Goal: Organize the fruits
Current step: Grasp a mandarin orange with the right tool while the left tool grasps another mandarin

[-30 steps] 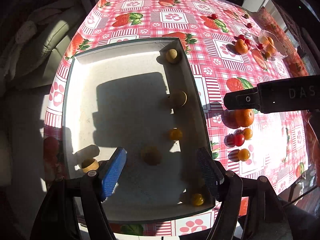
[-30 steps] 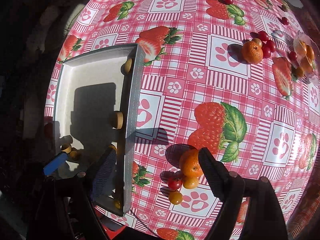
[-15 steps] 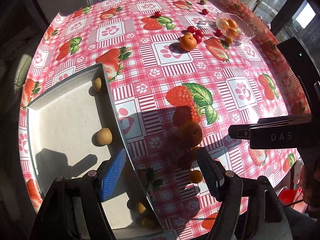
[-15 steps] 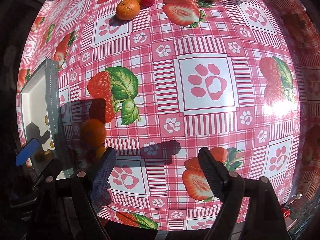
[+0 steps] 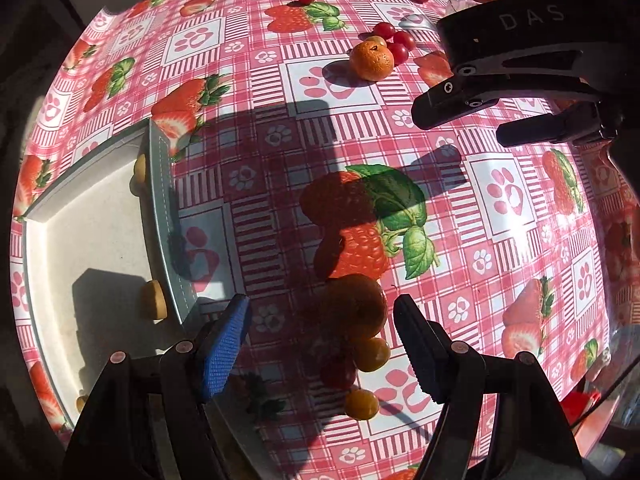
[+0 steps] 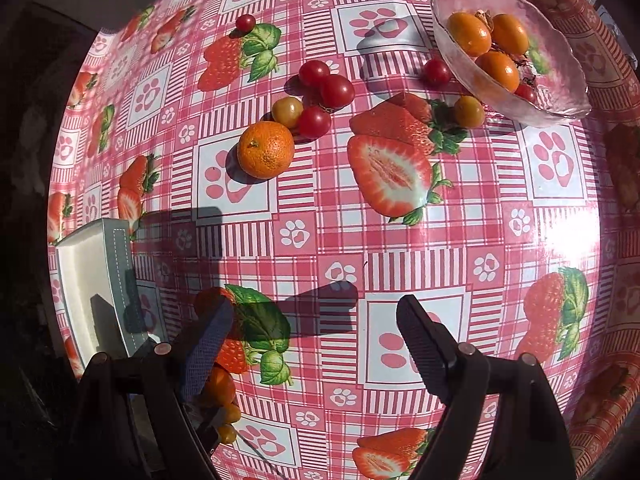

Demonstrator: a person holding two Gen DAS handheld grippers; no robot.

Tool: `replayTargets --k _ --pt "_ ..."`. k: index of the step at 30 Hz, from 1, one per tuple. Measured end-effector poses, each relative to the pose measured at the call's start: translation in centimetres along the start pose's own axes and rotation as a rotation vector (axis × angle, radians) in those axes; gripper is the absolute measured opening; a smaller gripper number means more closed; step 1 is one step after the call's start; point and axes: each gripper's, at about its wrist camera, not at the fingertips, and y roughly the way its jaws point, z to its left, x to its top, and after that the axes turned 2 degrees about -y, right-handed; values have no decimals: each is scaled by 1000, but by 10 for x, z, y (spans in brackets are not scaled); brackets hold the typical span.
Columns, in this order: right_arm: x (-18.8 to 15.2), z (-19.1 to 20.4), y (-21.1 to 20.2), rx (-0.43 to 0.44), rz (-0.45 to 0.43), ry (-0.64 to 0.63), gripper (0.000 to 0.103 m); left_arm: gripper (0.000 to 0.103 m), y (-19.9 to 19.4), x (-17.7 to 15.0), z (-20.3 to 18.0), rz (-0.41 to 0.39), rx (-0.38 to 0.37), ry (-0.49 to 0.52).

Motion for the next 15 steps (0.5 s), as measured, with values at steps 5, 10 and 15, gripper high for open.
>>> replayTargets --k 5,10,15 --pt "33 14 14 -5 -8 -44 87 74 12 1 0 18 3 -33" --pt "56 23 30 -4 -10 -59 87 74 23 3 0 38 5 -64" --pt "73 34 37 -13 -45 -77 79 74 30 1 -2 40 14 -86"
